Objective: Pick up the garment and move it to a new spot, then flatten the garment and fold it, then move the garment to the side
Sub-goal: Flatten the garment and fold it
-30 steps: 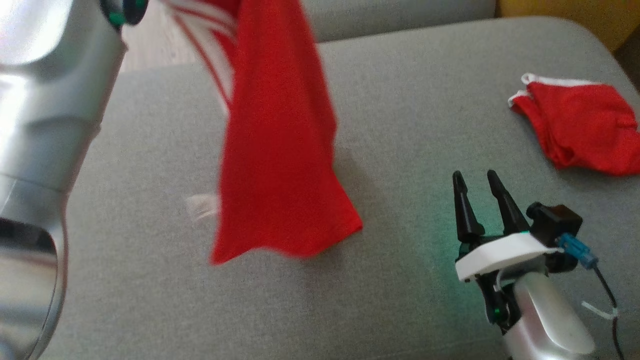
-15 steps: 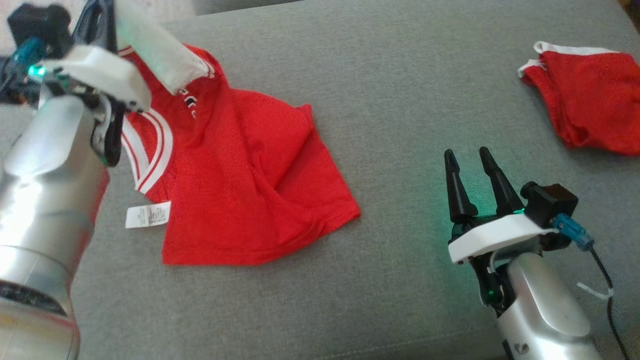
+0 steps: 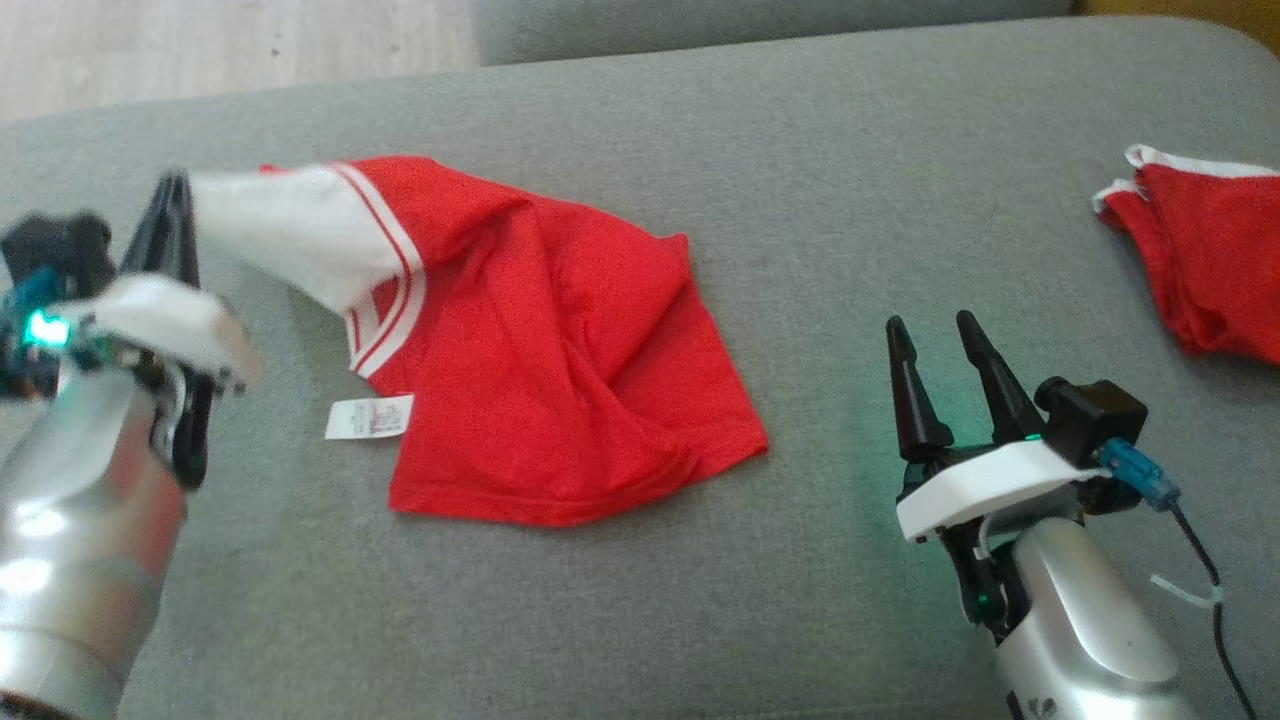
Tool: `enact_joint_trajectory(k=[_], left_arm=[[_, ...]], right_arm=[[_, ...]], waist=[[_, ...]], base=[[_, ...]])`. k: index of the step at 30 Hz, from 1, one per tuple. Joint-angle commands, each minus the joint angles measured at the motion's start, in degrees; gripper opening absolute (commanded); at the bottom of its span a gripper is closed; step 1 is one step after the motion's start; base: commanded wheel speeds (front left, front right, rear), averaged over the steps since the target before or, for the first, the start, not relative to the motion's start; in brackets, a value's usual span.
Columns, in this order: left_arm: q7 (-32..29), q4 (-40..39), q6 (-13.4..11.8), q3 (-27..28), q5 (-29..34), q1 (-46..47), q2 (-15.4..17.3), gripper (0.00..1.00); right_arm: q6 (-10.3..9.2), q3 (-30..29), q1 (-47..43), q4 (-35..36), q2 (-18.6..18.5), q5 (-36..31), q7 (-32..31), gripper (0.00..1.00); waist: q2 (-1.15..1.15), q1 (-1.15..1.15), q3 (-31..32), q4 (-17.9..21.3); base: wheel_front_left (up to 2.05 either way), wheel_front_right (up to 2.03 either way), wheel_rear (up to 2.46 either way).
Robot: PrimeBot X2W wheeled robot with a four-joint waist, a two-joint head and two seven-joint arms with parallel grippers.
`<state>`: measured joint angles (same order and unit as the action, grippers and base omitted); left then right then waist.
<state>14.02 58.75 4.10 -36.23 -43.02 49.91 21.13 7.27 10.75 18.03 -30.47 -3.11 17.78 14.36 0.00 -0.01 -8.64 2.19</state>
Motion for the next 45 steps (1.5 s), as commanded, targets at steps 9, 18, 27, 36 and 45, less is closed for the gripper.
enact_joint_trajectory(k=[9, 18, 27, 36, 45], left_arm=[[0.7, -0.7, -3.5, 4.0, -1.2, -2.2, 3.9, 1.00], [1.0, -13.7, -6.9, 9.1, 2.6, -7.7, 0.8, 1.00], [1.0, -22.8, -6.9, 8.8, 6.1, -16.4, -7.9, 1.00], [1.0, -27.8, -6.0, 10.3, 9.4, -22.7, -12.7, 1.00], [1.0, -31.0, -2.8, 11.1, 13.7, -25.8, -16.6, 1.00]], right_arm=[[0.22, 5.4, 0.3, -1.0, 0.2, 0.0, 0.6, 1.00], [0.22, 11.0, -1.4, -7.3, 0.2, 0.2, 0.6, 1.00], [0.22, 14.9, 1.8, -17.6, 0.2, 1.6, 0.6, 0.99], [0.22, 8.7, 6.8, -21.9, -0.2, -2.9, 0.6, 0.00], [0.22, -4.7, 15.5, -22.1, -11.1, -17.1, 0.6, 0.00]], waist=[[0.00, 0.01, 0.8, -3.7], [0.00, 0.01, 1.5, -7.1], [0.00, 0.01, 0.6, -10.7], [0.00, 0.01, -1.6, -11.3], [0.00, 0.01, -4.7, -13.8]], base=[[0.00, 0.00, 0.00], [0.00, 0.00, 0.00], [0.00, 0.00, 0.00], [0.00, 0.00, 0.00], [0.00, 0.00, 0.00]])
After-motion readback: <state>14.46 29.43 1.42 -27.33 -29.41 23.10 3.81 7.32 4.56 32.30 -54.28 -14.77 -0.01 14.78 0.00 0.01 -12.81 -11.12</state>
